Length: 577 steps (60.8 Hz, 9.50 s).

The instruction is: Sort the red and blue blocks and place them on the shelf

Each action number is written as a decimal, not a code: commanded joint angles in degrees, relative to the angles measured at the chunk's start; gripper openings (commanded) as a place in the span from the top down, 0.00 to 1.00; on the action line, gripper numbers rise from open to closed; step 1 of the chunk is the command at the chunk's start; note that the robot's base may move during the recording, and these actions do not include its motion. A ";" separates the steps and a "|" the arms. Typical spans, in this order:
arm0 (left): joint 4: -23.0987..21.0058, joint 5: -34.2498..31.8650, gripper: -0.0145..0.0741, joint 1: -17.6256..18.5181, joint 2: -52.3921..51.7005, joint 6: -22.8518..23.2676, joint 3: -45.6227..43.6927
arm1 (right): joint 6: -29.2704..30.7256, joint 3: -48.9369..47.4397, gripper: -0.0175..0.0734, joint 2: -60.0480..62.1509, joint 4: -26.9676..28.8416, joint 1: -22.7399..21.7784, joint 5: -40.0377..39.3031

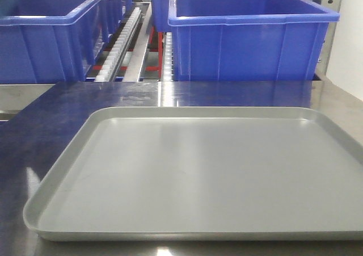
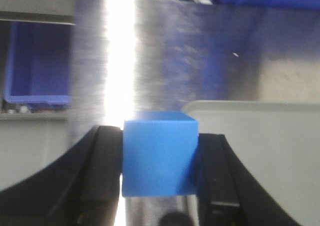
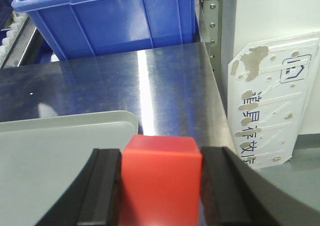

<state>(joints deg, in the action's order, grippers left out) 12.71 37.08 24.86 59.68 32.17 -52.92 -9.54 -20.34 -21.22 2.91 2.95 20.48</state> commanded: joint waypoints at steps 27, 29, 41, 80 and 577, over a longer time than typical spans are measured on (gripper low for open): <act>0.68 -10.82 0.70 -13.92 -30.35 0.13 19.74 | 0.05 -1.56 0.73 -0.16 -0.52 -0.25 -5.00; 0.68 -10.90 0.70 -14.25 -31.71 0.13 20.47 | 0.05 -1.56 0.73 -0.16 -0.52 -0.25 -5.00; 1.74 -10.55 0.70 -14.32 -34.55 -0.33 22.88 | 0.05 -1.56 0.73 -0.16 -0.52 -0.25 -5.00; 1.74 -10.93 0.70 -14.32 -34.55 -4.56 22.88 | 0.05 -1.56 0.73 -0.16 -0.52 -0.25 -5.00; 1.74 -10.83 0.70 -14.32 -34.55 -4.56 22.88 | 0.05 -1.56 0.73 -0.16 -0.52 -0.25 -5.00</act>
<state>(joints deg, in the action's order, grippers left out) 13.81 31.06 10.56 24.84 27.64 -28.38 -9.54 -20.34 -21.22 2.91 2.95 20.48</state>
